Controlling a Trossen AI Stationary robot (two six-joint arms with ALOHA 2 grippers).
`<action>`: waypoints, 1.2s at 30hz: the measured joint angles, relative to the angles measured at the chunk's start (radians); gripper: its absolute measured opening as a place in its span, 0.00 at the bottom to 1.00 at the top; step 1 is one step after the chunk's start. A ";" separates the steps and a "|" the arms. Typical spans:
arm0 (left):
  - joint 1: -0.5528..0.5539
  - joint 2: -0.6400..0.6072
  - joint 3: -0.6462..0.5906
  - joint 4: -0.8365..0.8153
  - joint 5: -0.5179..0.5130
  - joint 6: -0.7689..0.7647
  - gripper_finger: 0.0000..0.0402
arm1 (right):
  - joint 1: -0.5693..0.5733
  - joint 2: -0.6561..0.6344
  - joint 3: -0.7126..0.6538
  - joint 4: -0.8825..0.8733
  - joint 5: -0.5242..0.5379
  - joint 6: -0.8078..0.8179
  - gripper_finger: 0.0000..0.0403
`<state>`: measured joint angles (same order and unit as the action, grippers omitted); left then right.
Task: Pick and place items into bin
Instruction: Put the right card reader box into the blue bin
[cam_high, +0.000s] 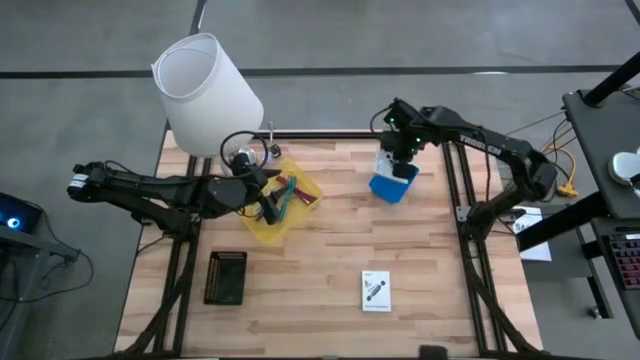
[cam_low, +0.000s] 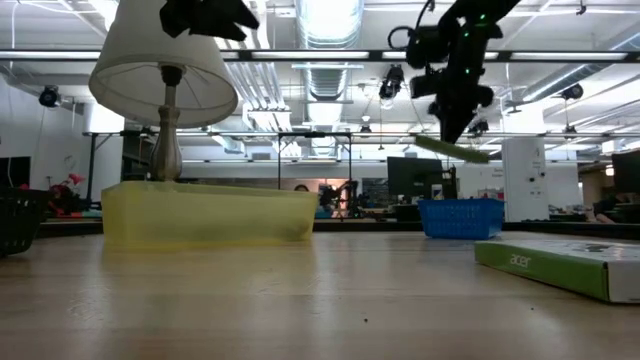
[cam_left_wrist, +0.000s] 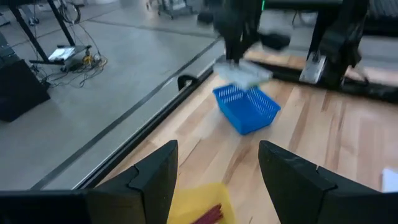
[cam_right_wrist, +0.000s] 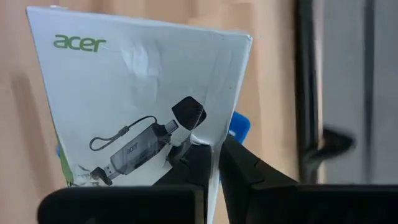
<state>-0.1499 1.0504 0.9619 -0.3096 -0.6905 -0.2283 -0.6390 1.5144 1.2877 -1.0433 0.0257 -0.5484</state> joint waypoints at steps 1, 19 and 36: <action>0.000 0.000 0.000 0.016 -0.002 0.000 0.52 | 0.000 0.017 0.000 0.000 0.000 -0.078 0.03; 0.000 0.009 -0.001 0.073 -0.056 -0.004 0.52 | 0.005 0.191 0.055 0.001 0.162 -0.738 0.03; 0.000 0.013 -0.003 0.067 -0.078 -0.001 0.52 | 0.081 0.191 -0.002 0.064 0.131 -1.005 0.03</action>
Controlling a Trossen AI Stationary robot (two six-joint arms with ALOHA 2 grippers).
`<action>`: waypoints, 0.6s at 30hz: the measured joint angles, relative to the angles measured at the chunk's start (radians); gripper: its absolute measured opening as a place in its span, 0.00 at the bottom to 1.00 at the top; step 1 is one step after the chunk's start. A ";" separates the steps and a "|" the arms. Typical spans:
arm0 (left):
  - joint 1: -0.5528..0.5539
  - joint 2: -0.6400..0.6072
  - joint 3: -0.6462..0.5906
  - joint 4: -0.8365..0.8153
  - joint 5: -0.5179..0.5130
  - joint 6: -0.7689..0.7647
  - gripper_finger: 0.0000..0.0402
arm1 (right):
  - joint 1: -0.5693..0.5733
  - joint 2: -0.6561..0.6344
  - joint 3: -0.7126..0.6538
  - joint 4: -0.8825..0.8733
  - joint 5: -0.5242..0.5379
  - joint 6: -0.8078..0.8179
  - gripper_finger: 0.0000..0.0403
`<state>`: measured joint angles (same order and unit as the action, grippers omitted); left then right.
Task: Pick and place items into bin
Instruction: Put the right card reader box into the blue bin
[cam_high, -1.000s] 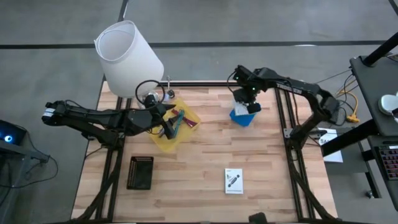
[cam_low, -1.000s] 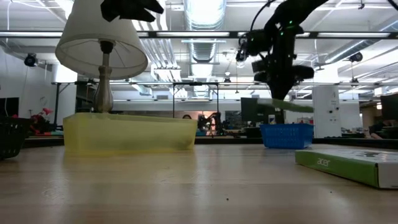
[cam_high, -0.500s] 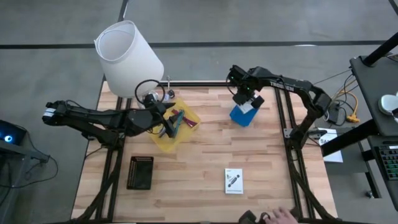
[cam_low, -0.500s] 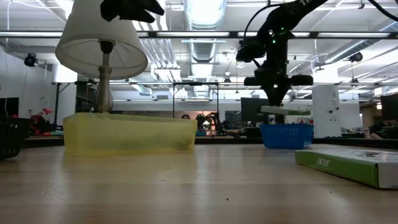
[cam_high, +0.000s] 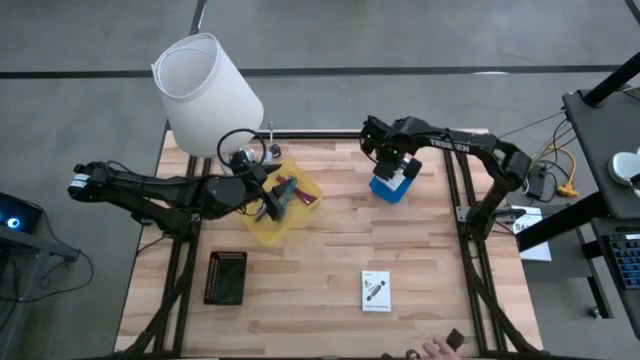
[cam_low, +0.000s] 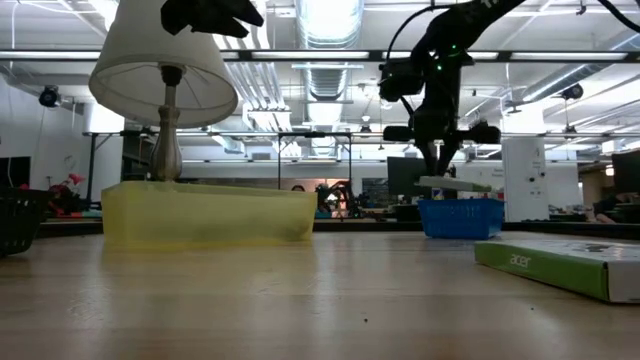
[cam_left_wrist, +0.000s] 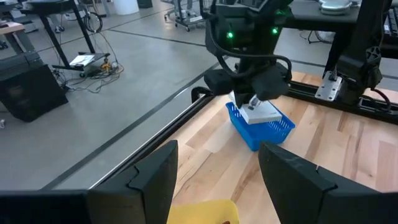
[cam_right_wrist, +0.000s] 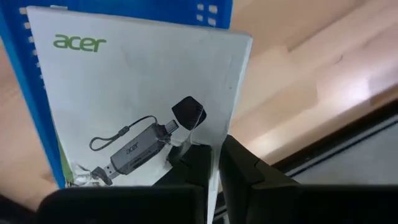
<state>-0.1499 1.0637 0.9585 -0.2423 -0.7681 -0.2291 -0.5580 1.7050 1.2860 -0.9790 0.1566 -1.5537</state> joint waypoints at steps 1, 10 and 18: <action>0.000 0.000 0.000 0.001 0.000 0.000 0.52 | 0.006 0.000 -0.006 0.010 0.000 -0.010 0.03; 0.000 0.000 0.000 0.003 0.000 0.000 0.52 | 0.005 0.000 -0.053 0.044 0.000 -0.017 0.03; 0.000 0.000 0.000 0.003 0.000 0.000 0.52 | 0.006 0.000 -0.066 0.052 -0.026 0.006 0.06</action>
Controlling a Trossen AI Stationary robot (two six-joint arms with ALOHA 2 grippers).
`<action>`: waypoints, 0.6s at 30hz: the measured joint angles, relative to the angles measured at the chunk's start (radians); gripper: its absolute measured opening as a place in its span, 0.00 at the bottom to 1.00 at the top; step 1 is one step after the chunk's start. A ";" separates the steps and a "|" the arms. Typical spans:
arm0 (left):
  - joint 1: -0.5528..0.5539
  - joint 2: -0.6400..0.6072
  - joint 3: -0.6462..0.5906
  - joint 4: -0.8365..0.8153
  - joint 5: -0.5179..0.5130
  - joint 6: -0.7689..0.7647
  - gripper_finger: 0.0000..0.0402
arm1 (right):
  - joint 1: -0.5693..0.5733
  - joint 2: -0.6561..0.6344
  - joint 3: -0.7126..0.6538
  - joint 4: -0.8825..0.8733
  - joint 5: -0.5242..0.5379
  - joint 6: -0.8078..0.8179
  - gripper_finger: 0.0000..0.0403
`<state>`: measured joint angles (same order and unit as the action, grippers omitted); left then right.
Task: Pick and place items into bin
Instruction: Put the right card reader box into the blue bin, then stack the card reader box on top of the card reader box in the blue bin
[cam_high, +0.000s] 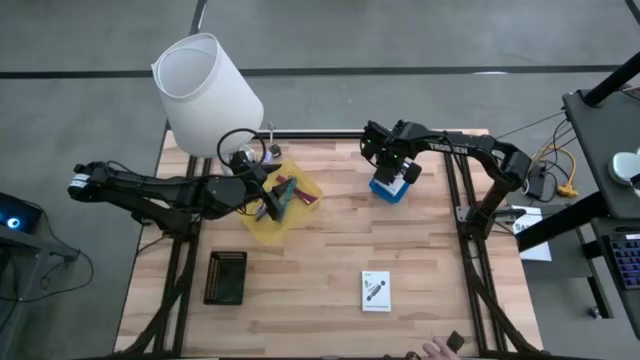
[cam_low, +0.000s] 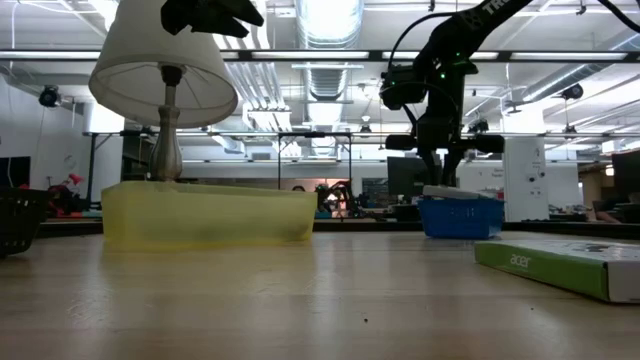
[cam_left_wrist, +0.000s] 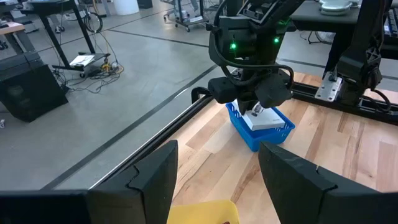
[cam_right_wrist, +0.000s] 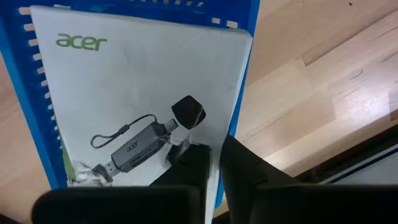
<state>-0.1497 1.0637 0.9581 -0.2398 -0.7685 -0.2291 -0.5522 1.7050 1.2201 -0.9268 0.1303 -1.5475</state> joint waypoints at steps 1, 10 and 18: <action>0.000 0.000 0.000 0.000 0.000 0.000 0.52 | 0.000 0.000 0.000 0.000 0.000 0.001 0.08; 0.000 0.000 0.000 -0.001 0.000 0.000 0.52 | 0.000 0.000 0.000 -0.001 0.001 0.003 0.23; 0.000 0.000 0.000 -0.002 0.000 0.000 0.52 | 0.000 -0.002 0.012 -0.004 0.045 0.057 0.33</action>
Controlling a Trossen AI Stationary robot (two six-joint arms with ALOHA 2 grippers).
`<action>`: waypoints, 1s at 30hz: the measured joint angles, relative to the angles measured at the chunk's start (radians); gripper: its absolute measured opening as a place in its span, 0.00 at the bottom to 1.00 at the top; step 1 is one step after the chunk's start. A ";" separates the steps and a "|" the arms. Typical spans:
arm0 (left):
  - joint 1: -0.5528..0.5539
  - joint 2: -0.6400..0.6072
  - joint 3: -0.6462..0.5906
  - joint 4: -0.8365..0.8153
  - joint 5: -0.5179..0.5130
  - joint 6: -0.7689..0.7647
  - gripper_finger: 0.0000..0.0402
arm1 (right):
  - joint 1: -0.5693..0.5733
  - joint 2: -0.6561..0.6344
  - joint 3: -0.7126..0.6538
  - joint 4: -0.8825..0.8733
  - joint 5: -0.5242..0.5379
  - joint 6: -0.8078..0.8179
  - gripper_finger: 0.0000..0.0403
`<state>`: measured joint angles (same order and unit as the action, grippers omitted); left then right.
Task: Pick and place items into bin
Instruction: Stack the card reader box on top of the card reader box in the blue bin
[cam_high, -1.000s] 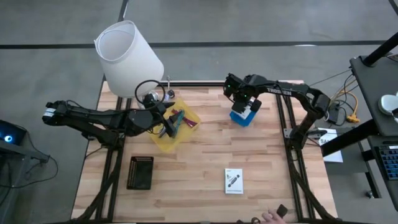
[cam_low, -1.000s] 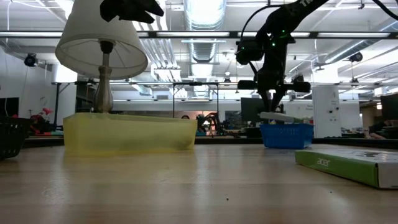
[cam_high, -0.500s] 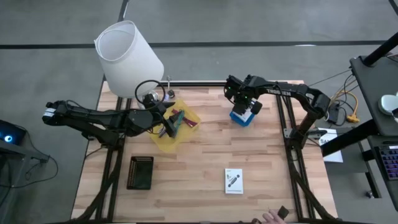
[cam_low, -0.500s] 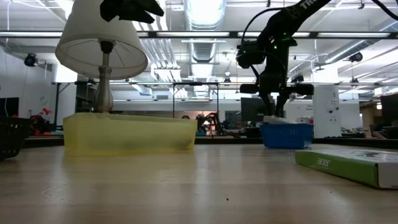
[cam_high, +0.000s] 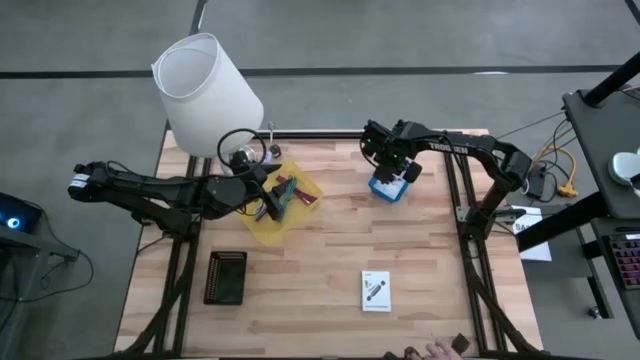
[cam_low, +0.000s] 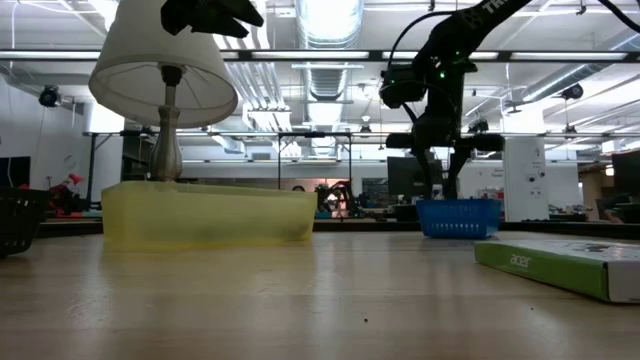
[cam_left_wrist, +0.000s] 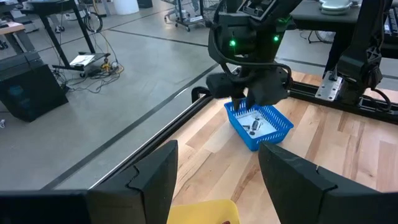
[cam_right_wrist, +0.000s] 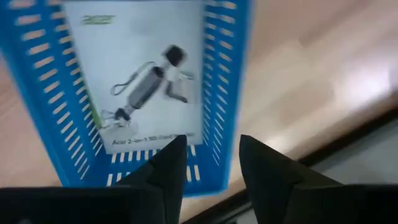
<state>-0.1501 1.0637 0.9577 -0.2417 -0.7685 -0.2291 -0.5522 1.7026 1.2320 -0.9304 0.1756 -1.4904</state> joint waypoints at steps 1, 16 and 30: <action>0.000 0.000 0.000 0.000 0.000 0.000 0.52 | 0.000 -0.002 0.010 0.002 0.002 0.049 0.34; 0.000 0.000 0.000 -0.002 0.000 0.009 0.52 | 0.018 -0.099 0.180 -0.033 -0.282 1.131 0.31; 0.000 -0.014 0.000 -0.007 0.011 0.136 0.52 | 0.274 -0.204 0.200 -0.032 -0.283 1.915 0.26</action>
<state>-0.1501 1.0495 0.9577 -0.2490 -0.7570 -0.0931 -0.2785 1.4985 1.4315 -0.9623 -0.1075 0.4248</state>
